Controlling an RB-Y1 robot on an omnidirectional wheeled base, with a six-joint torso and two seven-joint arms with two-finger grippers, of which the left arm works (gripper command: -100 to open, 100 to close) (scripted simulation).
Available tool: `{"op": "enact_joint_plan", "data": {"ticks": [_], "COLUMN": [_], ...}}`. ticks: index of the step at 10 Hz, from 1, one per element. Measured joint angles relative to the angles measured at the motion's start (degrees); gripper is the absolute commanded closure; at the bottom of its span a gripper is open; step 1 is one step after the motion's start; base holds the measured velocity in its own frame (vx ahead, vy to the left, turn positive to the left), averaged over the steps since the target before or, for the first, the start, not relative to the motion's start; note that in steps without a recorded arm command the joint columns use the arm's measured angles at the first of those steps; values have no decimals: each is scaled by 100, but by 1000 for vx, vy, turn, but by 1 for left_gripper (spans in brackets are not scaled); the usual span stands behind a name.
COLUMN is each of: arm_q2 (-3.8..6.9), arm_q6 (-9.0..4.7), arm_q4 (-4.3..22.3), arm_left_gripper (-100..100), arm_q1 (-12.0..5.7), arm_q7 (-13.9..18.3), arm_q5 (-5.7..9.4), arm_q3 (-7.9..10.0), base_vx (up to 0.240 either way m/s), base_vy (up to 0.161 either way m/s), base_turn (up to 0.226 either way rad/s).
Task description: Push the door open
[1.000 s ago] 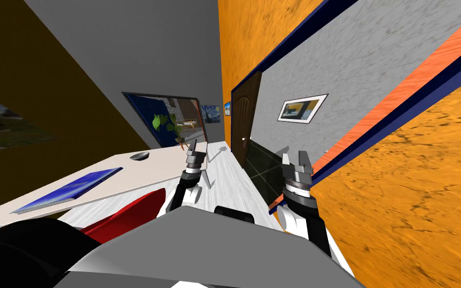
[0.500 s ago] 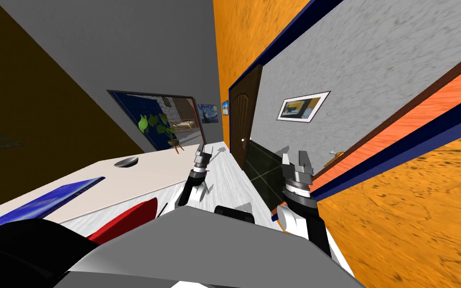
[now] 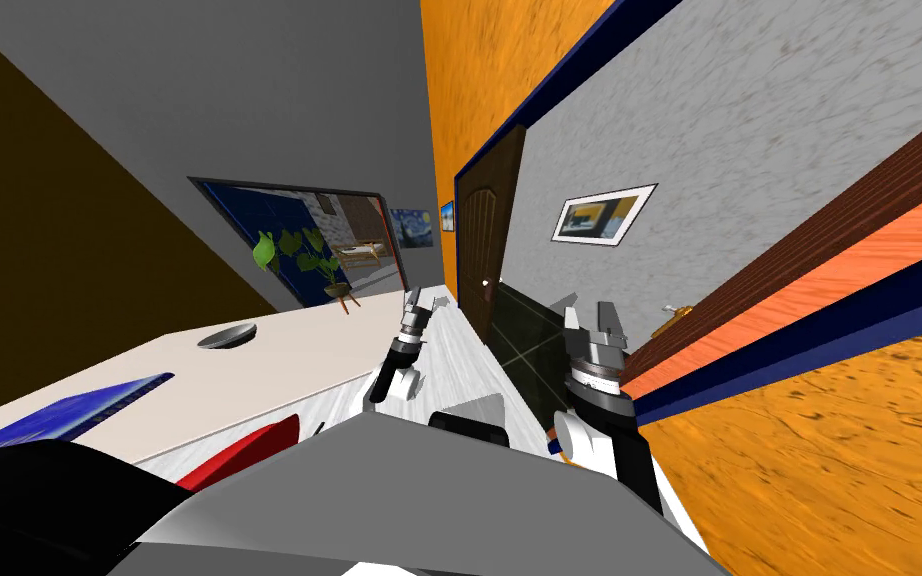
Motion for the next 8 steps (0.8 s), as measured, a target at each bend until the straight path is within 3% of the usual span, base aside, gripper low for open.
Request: {"op": "enact_joint_plan", "data": {"ticks": [3,5,8], "arm_q2": [0,17,58], "arm_q6": [76,32,125], "arm_q4": [383,696,1092], "arm_left_gripper": [-100,-100,-100], "arm_q1": [-251,-370,-627], "arm_q7": [-61,-88,-122], "arm_q5": [69,130,241], "arm_q3": [-214,-358,-579], "base_vx": [132,142,130], "base_vy": [51,53,74], "base_turn": [-58,-69,-61]}}
